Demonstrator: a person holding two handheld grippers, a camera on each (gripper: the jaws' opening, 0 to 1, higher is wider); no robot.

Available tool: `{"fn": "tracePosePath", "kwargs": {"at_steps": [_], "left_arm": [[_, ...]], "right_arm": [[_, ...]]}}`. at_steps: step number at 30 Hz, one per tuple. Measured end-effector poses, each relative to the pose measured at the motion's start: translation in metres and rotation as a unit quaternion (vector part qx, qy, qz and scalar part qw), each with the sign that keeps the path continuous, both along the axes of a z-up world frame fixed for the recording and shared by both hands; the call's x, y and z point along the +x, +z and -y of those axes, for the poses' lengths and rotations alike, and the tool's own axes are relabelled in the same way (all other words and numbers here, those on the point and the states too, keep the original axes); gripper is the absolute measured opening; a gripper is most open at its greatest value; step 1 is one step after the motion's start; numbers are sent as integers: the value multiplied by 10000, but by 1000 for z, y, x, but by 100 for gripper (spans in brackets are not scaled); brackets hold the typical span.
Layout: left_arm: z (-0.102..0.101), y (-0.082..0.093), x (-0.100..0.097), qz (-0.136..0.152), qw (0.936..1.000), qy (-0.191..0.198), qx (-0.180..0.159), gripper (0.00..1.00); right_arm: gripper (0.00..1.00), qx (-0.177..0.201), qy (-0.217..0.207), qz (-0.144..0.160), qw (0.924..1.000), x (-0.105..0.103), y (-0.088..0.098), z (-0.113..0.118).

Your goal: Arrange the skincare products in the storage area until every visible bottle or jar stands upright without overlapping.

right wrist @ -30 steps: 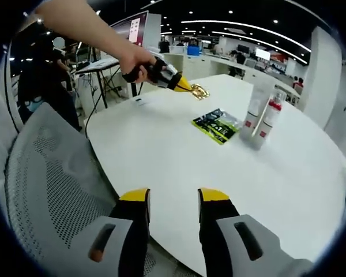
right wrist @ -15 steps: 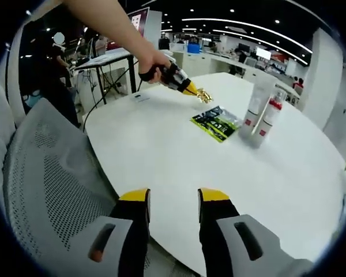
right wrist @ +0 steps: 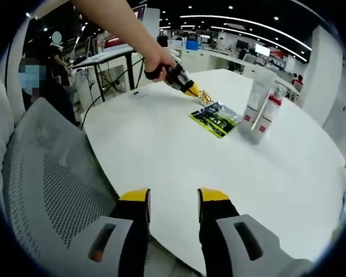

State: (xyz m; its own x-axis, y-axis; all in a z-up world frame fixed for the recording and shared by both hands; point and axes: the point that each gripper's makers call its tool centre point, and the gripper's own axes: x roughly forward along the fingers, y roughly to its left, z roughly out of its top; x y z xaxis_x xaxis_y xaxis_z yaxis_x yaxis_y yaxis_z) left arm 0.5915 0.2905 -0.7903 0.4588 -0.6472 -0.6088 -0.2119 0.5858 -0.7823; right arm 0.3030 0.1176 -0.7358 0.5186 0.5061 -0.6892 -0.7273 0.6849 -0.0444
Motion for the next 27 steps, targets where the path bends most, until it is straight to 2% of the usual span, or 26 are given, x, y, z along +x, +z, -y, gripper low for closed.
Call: {"fn": "tracePosePath", "kwargs": {"at_steps": [9, 16, 25, 27], "left_arm": [[-6, -10, -1, -104, 9993, -8, 371, 6], [-6, -6, 0, -73, 9992, 96, 379, 11], [-8, 5, -5, -2, 9976, 94, 684, 23], [-11, 2, -7, 11, 9972, 114, 733, 26]], "right_arm": [[29, 40, -12, 5, 10000, 1, 1, 0], [29, 56, -11, -13, 10000, 0, 2, 0], [28, 66, 19, 15, 10000, 0, 3, -1], [28, 70, 20, 24, 10000, 0, 3, -1]]}}
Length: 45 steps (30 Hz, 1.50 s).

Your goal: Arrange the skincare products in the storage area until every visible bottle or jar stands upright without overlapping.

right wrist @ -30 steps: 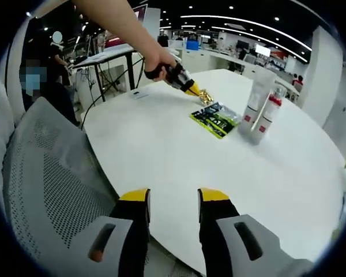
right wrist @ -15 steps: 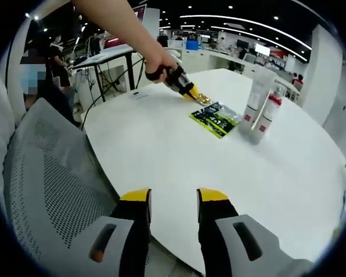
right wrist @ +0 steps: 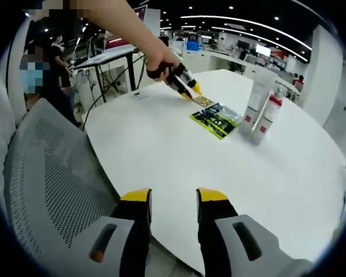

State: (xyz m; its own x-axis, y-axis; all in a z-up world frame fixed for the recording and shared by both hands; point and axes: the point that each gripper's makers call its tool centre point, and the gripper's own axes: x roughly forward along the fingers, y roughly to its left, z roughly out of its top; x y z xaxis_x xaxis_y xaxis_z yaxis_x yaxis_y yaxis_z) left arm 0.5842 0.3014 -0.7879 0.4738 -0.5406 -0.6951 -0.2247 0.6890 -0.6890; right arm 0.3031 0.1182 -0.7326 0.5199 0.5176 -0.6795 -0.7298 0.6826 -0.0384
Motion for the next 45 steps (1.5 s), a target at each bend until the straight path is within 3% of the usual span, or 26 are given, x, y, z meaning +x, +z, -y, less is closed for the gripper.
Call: {"fn": "tracePosePath", "kwargs": {"at_steps": [6, 11, 13, 18, 21, 24, 27, 28, 36, 39, 40, 41, 42, 45], "left_arm": [[-11, 9, -6, 135, 9997, -96, 183, 41], [-32, 25, -20, 429, 9969, -422, 506, 43], [-48, 30, -28, 534, 9945, -530, 726, 44], [-96, 32, -54, 489, 9863, -656, 1429, 55], [-121, 26, -73, 430, 9730, -1005, 2033, 64], [-143, 18, -92, 390, 9465, -1526, 2818, 68], [-159, 10, -104, 368, 9227, -1851, 3362, 69], [-161, 7, -107, 398, 9179, -1918, 3450, 70], [-169, -17, -131, 305, 9197, -1861, 3444, 72], [-169, -25, -134, 316, 9131, -2012, 3533, 68], [-171, -25, -134, 347, 9050, -2066, 3702, 67], [-167, -21, -129, 548, 9082, -1994, 3640, 65], [-165, -22, -127, 518, 9138, -1828, 3590, 63], [-160, -22, -123, 657, 9155, -1712, 3582, 58]], "right_arm": [[28, 42, 37, 21, 10000, 0, 2, -1], [28, 83, 155, 24, 9998, -3, 3, -6], [28, 97, 188, 23, 9998, -4, 3, -7], [28, 130, 239, 7, 9996, -5, 3, -9], [28, 161, 304, -32, 9994, -7, 3, -11], [25, 215, 379, 105, 9990, -8, 9, -12], [24, 249, 388, 160, 9988, -7, 11, -13], [24, 258, 401, 165, 9987, -7, 11, -13], [21, 294, 626, 14, 9976, -13, 7, -18], [19, 365, 632, -191, 9972, -15, 4, -18], [19, 392, 628, -273, 9969, -16, 2, -18], [17, 408, 622, -343, 9966, -16, 1, -18], [13, 444, 637, -436, 9960, -17, 1, -18], [7, 746, 517, -509, 9946, -14, 6, -18]]}}
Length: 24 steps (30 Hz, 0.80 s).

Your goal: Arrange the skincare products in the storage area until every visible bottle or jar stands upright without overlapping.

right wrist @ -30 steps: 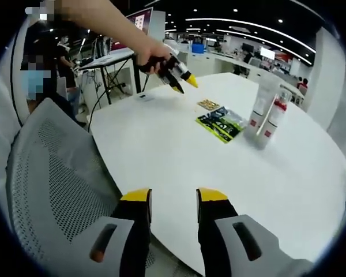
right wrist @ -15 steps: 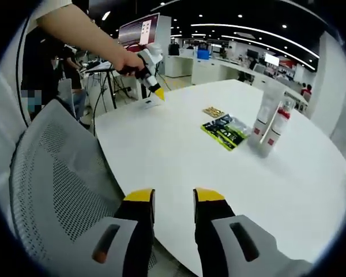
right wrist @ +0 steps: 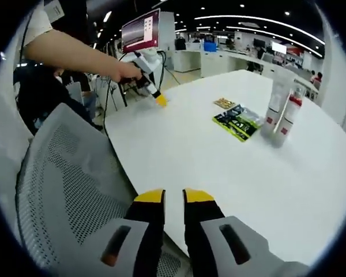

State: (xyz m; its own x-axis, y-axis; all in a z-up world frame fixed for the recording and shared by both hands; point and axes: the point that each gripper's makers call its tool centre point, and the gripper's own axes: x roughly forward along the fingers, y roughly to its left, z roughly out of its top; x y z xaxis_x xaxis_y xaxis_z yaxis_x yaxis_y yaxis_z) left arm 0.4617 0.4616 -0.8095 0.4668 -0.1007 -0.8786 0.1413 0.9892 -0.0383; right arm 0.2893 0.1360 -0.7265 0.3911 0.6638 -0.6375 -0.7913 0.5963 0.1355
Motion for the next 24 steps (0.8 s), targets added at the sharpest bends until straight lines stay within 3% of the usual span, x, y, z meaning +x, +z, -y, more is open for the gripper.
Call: {"fn": "tracePosePath", "kwargs": {"at_steps": [2, 5, 7, 8, 12, 15, 18, 24], "left_arm": [[1, 0, 0, 124, 9999, 48, -11, 55], [4, 0, 0, 397, 9990, 202, -87, 50], [9, 2, 3, 599, 9981, 104, -115, 43], [9, 0, -1, 518, 9985, 148, -109, 43], [9, -1, 0, 769, 9966, 273, -136, 42], [12, 0, -3, 811, 9962, 296, -139, 42], [15, 1, -6, 876, 9955, 329, -161, 42], [24, 6, -21, 966, 9927, 525, -502, 42]], "right_arm": [[9, 34, -88, -258, 9996, -2, -5, 1], [8, 117, 37, -411, 9991, -7, -6, -4], [8, 105, 136, -506, 9986, -12, -9, -5], [8, 122, 156, -591, 9981, -13, -11, -6], [10, 109, 158, -753, 9970, -14, -16, -3], [8, 112, 218, -731, 9970, -15, -17, -2], [8, 156, 79, -899, 9958, -13, -20, 1], [9, 193, 117, -798, 9966, -14, -15, -1]]}}
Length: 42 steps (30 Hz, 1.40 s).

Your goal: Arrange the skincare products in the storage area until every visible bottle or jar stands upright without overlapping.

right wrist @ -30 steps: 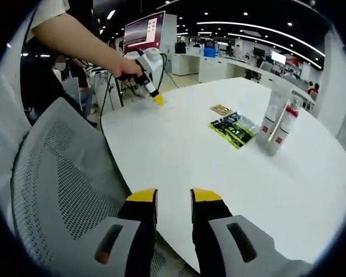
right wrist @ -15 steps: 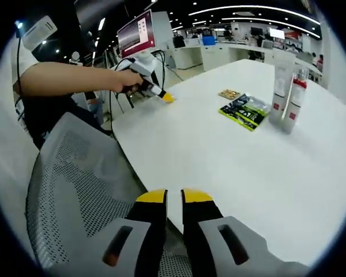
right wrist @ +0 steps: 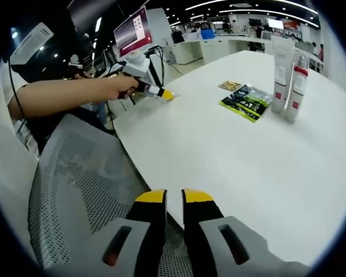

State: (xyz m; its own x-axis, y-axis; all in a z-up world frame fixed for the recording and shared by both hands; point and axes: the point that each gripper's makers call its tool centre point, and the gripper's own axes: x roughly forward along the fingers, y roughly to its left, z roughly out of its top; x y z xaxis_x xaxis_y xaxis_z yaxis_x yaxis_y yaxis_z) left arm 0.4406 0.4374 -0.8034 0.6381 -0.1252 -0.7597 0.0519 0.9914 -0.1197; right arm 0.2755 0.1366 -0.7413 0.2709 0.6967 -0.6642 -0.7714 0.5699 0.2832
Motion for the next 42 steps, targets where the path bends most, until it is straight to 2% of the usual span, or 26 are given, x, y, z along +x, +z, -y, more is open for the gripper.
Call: {"fn": "tracePosePath", "kwargs": {"at_steps": [5, 6, 11, 16, 20, 21, 23, 24, 27, 31, 42], "left_arm": [[11, 16, -10, 238, 9980, 282, -506, 42], [17, 24, -12, 380, 9962, 358, -697, 42], [32, 45, -28, 562, 9936, 317, -930, 42], [62, 74, -43, 845, 9893, 79, -1185, 41], [94, 98, -60, 1062, 9842, -315, -1379, 41], [106, 105, -66, 1090, 9819, -532, -1454, 41], [118, 113, -76, 1137, 9806, -668, -1447, 41], [126, 117, -82, 1166, 9787, -909, -1425, 41], [140, 125, -97, 1229, 9763, -1176, -1336, 41], [144, 133, -112, 1304, 9738, -1340, -1291, 41], [151, 132, -145, 1135, 9688, -1760, -1325, 42]], "right_arm": [[11, -14, -98, 40, 9999, 3, 0, 1], [11, -26, -131, 47, 9999, 4, 0, 2], [13, -12, -223, 162, 9996, 8, 3, 3], [13, -58, -276, 331, 9991, 12, 5, 5], [15, -33, -349, 411, 9985, 14, 8, 6], [15, -23, -346, 460, 9983, 14, 9, 6], [16, 15, -328, 476, 9983, 13, 11, 4], [16, 25, -315, 487, 9983, 13, 12, 3], [16, 32, -310, 553, 9980, 13, 14, 2], [17, 30, -335, 605, 9976, 15, 16, 2], [17, -318, -262, 640, 9971, 13, 8, 5]]}}
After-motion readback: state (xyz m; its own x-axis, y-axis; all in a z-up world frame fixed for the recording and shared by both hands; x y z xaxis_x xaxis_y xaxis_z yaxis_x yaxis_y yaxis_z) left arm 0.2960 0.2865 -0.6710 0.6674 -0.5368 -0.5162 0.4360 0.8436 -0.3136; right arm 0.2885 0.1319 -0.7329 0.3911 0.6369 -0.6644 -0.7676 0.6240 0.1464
